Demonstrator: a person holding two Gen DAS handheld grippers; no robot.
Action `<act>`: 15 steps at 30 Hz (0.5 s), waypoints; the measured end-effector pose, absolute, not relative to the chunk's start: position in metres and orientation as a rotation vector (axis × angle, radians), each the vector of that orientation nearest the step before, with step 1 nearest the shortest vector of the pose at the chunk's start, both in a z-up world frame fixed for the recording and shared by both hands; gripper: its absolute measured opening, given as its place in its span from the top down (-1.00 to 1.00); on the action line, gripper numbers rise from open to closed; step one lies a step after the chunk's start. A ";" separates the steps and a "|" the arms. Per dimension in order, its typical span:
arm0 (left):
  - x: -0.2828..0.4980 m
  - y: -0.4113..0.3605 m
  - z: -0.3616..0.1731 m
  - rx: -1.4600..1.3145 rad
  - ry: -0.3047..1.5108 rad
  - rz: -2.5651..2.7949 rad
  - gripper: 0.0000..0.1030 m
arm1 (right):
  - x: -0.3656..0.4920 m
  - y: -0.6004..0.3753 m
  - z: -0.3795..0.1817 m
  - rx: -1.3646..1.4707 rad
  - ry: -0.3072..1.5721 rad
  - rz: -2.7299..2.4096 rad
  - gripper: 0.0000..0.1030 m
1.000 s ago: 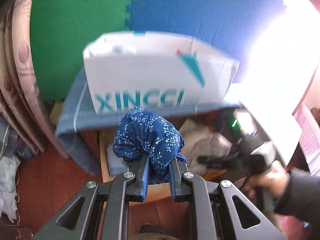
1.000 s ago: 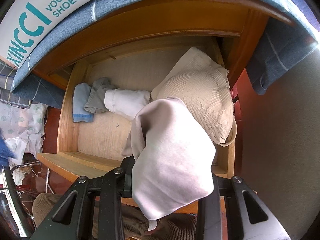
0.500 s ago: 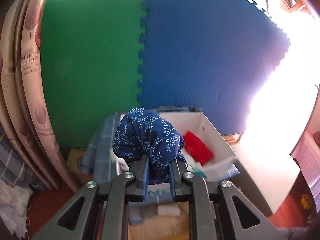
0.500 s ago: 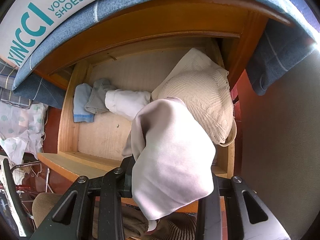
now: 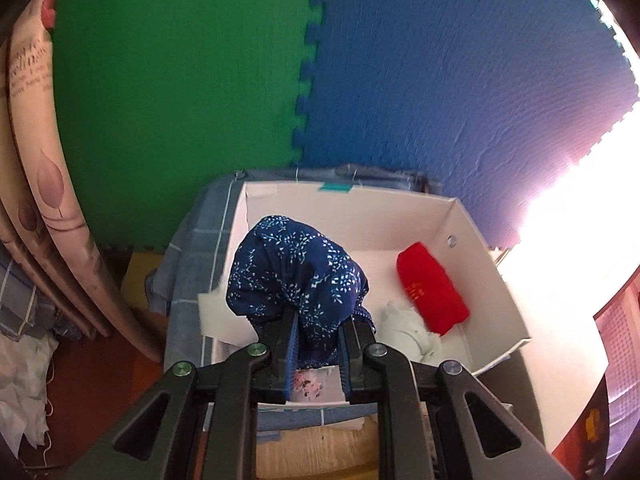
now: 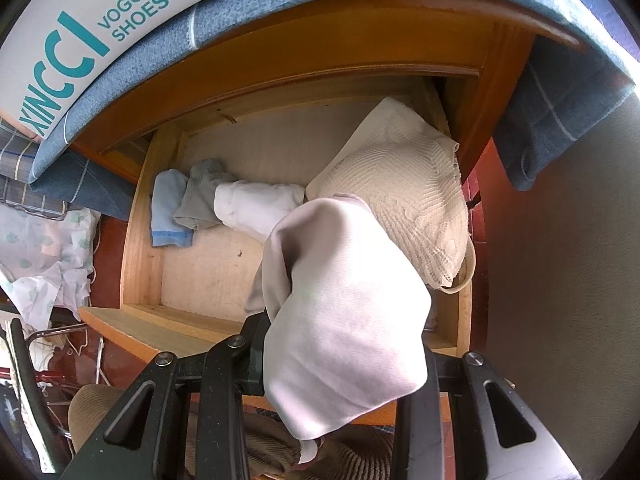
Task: Take underwear out of drawer
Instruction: 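Carry the navy patterned underwear into the white box and open the left gripper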
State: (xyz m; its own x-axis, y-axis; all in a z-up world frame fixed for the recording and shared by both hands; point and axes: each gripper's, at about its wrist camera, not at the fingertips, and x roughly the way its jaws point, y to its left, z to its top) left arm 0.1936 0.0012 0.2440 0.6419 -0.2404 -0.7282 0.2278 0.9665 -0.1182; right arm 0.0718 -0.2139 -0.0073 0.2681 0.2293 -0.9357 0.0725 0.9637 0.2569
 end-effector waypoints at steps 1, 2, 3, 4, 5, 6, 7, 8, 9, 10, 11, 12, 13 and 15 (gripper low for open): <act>0.197 -0.001 0.237 -0.006 0.847 -0.260 0.68 | 0.072 -0.214 -0.007 0.272 1.300 0.108 0.40; 0.201 -0.004 0.232 0.001 0.862 -0.248 0.68 | 0.072 -0.214 -0.007 0.275 1.300 0.111 0.40; 0.206 -0.006 0.225 0.006 0.880 -0.242 0.68 | 0.072 -0.214 -0.007 0.277 1.300 0.112 0.40; 0.209 -0.007 0.219 0.008 0.894 -0.237 0.68 | 0.071 -0.214 -0.007 0.279 1.299 0.112 0.40; 0.212 -0.009 0.214 0.008 0.907 -0.230 0.68 | 0.071 -0.215 -0.007 0.280 1.298 0.111 0.40; 0.213 -0.009 0.206 0.002 0.919 -0.225 0.68 | 0.071 -0.215 -0.007 0.282 1.298 0.113 0.40; 0.214 -0.010 0.203 -0.004 0.928 -0.227 0.68 | 0.071 -0.215 -0.007 0.282 1.299 0.114 0.40; 0.217 -0.010 0.198 -0.009 0.938 -0.229 0.68 | 0.071 -0.215 -0.007 0.282 1.299 0.113 0.40; 0.220 -0.011 0.194 -0.010 0.948 -0.224 0.68 | 0.071 -0.214 -0.007 0.282 1.299 0.115 0.40; 0.222 -0.012 0.190 -0.008 0.953 -0.221 0.68 | 0.071 -0.215 -0.007 0.283 1.299 0.115 0.40; 0.223 -0.014 0.187 -0.006 0.958 -0.222 0.68 | 0.071 -0.215 -0.007 0.283 1.300 0.115 0.40; 0.225 -0.014 0.184 -0.010 0.962 -0.218 0.68 | 0.071 -0.215 -0.007 0.283 1.299 0.114 0.40; 0.225 -0.014 0.184 -0.016 0.966 -0.214 0.68 | 0.071 -0.215 -0.007 0.283 1.300 0.117 0.40; 0.228 -0.013 0.183 -0.028 0.973 -0.210 0.67 | 0.071 -0.214 -0.007 0.282 1.299 0.115 0.40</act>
